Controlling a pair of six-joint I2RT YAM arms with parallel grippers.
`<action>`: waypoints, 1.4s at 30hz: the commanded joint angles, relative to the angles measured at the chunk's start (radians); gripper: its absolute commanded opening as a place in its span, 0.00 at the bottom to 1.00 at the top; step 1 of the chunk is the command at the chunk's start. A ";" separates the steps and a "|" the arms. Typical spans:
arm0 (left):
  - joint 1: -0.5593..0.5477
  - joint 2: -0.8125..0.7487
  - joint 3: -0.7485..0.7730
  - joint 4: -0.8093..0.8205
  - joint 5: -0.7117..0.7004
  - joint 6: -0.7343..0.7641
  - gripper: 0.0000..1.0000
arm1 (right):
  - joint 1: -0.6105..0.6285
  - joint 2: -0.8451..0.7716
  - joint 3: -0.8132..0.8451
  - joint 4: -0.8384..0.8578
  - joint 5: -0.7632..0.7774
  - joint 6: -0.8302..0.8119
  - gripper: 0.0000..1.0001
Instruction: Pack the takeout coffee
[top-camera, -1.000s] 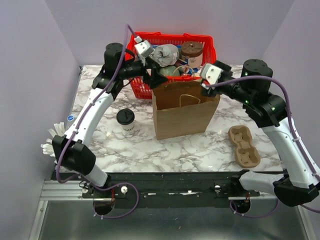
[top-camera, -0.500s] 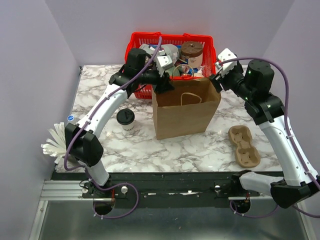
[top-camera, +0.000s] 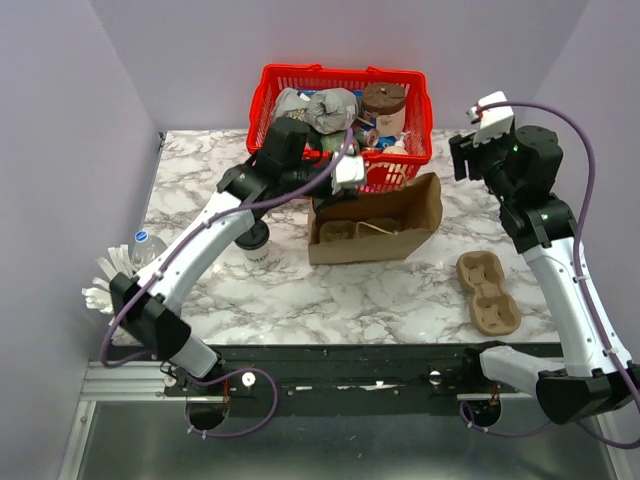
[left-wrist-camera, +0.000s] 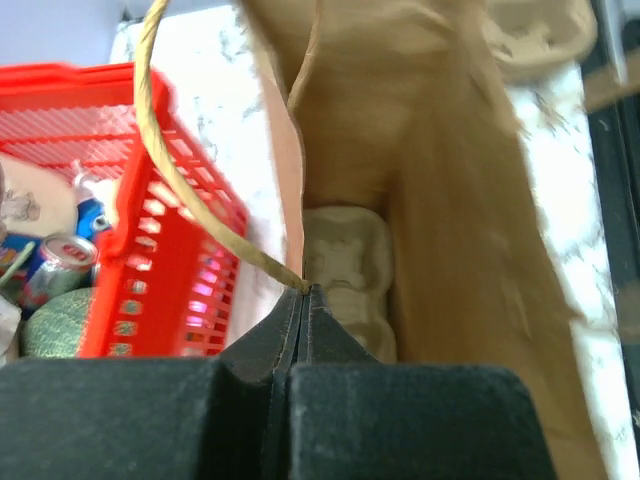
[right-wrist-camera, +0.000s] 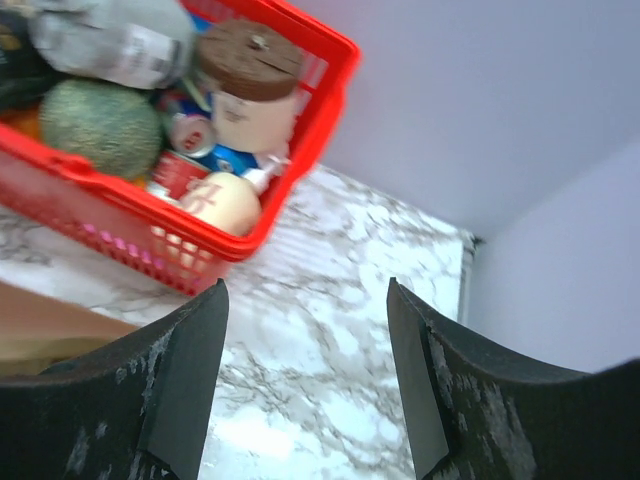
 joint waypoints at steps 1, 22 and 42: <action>-0.111 -0.183 -0.241 0.074 -0.096 0.196 0.00 | -0.059 -0.029 -0.053 0.030 0.038 0.117 0.72; -0.294 -0.503 -0.662 0.336 -0.267 0.110 0.00 | -0.075 -0.203 -0.370 -0.008 -0.193 0.182 0.72; -0.081 -0.088 -0.145 0.216 -0.231 -0.388 0.70 | -0.087 -0.031 0.008 -0.134 -0.209 0.188 0.73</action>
